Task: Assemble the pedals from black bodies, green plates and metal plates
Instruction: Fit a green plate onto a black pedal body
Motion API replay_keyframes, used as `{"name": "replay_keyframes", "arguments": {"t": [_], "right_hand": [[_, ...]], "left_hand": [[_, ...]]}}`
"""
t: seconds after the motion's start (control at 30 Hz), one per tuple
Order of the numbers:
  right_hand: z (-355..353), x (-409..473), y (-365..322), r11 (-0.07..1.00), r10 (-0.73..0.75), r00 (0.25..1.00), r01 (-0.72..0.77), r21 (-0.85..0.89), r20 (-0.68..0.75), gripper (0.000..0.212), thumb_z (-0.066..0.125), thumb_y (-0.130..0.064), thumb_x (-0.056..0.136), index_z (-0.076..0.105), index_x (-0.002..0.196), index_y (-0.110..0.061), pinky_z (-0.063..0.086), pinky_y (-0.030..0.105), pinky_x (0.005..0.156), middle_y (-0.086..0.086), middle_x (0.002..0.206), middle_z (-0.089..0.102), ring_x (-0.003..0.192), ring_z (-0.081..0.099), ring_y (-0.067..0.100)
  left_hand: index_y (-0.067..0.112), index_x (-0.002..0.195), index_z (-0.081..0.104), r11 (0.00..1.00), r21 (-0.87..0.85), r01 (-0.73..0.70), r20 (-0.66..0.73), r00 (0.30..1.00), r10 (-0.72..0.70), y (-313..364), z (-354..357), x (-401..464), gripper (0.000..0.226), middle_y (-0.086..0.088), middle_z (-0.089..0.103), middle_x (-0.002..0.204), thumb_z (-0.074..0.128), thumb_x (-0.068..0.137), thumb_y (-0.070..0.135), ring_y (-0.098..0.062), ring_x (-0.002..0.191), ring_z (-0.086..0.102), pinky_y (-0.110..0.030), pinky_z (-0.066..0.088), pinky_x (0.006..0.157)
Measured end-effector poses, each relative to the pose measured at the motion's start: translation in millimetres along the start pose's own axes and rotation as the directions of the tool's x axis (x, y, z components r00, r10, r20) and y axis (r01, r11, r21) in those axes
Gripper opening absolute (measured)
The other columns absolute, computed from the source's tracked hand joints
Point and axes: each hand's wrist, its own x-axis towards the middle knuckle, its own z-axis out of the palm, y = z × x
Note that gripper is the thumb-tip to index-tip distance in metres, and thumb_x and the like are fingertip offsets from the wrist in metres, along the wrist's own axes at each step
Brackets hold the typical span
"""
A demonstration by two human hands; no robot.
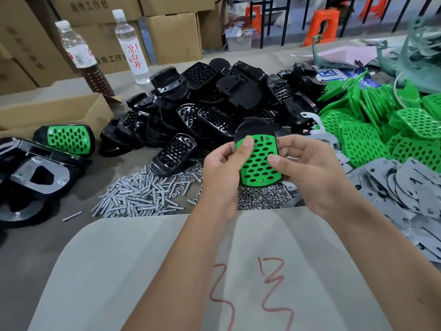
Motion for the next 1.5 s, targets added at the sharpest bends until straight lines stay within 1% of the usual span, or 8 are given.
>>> {"name": "replay_keyframes", "arguments": {"t": [0.23,0.37,0.5,0.7,0.8,0.93,1.07,1.5], "right_hand": [[22,-2,9,0.942,-0.087,0.996,0.071,-0.327,-0.034,0.023,0.074,-0.013,0.095,0.07,0.117,-0.017,0.062,0.03,0.078,0.002,0.096,0.078,0.089,0.076,0.018],[61,-1,11,0.614,-0.245,0.951,0.304,-0.729,0.19,0.012,0.078,-0.011,0.09,0.074,0.1,-0.017,0.048,0.014,0.077,-0.009,0.087,0.068,0.079,0.06,-0.005],[100,13,12,0.366,-0.045,0.866,0.477,-0.799,0.497,0.021,0.069,-0.021,0.096,0.07,0.117,-0.021,0.049,0.042,0.086,-0.002,0.105,0.056,0.099,0.058,0.02],[121,33,19,0.097,0.113,0.843,0.518,-0.85,0.526,0.027,0.061,-0.025,0.1,0.061,0.126,-0.016,0.047,0.041,0.085,0.005,0.119,0.047,0.113,0.054,0.029],[116,36,22,0.166,0.09,0.848,0.505,-0.847,0.523,0.014,0.059,-0.029,0.104,0.059,0.11,-0.017,0.046,0.042,0.09,0.001,0.113,0.052,0.11,0.052,0.024],[99,33,28,0.604,-0.238,0.948,0.314,-0.732,0.21,0.014,0.063,-0.019,0.103,0.058,0.091,-0.014,0.046,0.035,0.06,0.004,0.072,0.064,0.063,0.056,0.022],[87,30,28,0.812,-0.366,0.929,0.29,-0.506,-0.055,0.005,0.072,-0.007,0.096,0.074,0.093,-0.011,0.05,0.023,0.071,-0.003,0.08,0.071,0.072,0.063,0.011],[84,27,27,0.804,-0.387,0.916,0.28,-0.525,-0.105,0.012,0.07,-0.007,0.096,0.079,0.093,-0.013,0.059,0.029,0.057,-0.011,0.073,0.071,0.06,0.067,0.011]], "left_hand": [[0.006,0.094,0.072,0.983,0.139,-0.116,-0.121,0.984,0.133,16,-17,3,0.008,-0.015,0.073,0.088,0.076,0.093,0.013,-0.029,0.081,0.071,-0.041,0.061,0.063],[0.015,0.084,0.071,0.931,0.21,-0.298,-0.33,0.875,0.354,45,-57,9,0.01,-0.002,0.074,0.08,0.078,0.085,0.022,-0.019,0.077,0.069,-0.044,0.062,0.069],[0.02,0.075,0.07,0.912,0.234,-0.338,-0.44,0.799,0.409,55,-91,15,0.013,0.003,0.072,0.073,0.079,0.084,0.019,-0.016,0.072,0.067,-0.039,0.061,0.064],[0.017,0.075,0.064,0.871,0.316,-0.376,-0.535,0.687,0.491,48,-101,14,0.017,0.007,0.067,0.068,0.078,0.08,0.026,-0.009,0.064,0.061,-0.033,0.055,0.061],[0.011,0.079,0.064,0.866,0.349,-0.358,-0.585,0.639,0.5,43,-109,10,0.018,0.0,0.065,0.073,0.077,0.087,0.021,-0.011,0.066,0.059,-0.036,0.055,0.063],[0.013,0.08,0.066,0.863,0.374,-0.339,-0.491,0.717,0.494,41,-104,9,0.018,-0.001,0.069,0.075,0.077,0.083,0.028,-0.013,0.069,0.064,-0.042,0.059,0.066],[0.015,0.08,0.068,0.835,0.5,-0.229,-0.37,0.815,0.445,35,-87,12,0.024,-0.001,0.073,0.075,0.078,0.081,0.036,-0.018,0.071,0.07,-0.049,0.062,0.069],[0.022,0.088,0.073,0.764,0.603,-0.227,-0.176,0.897,0.406,26,-74,4,0.009,0.0,0.078,0.082,0.077,0.082,0.028,-0.021,0.08,0.076,-0.053,0.064,0.073]]}}
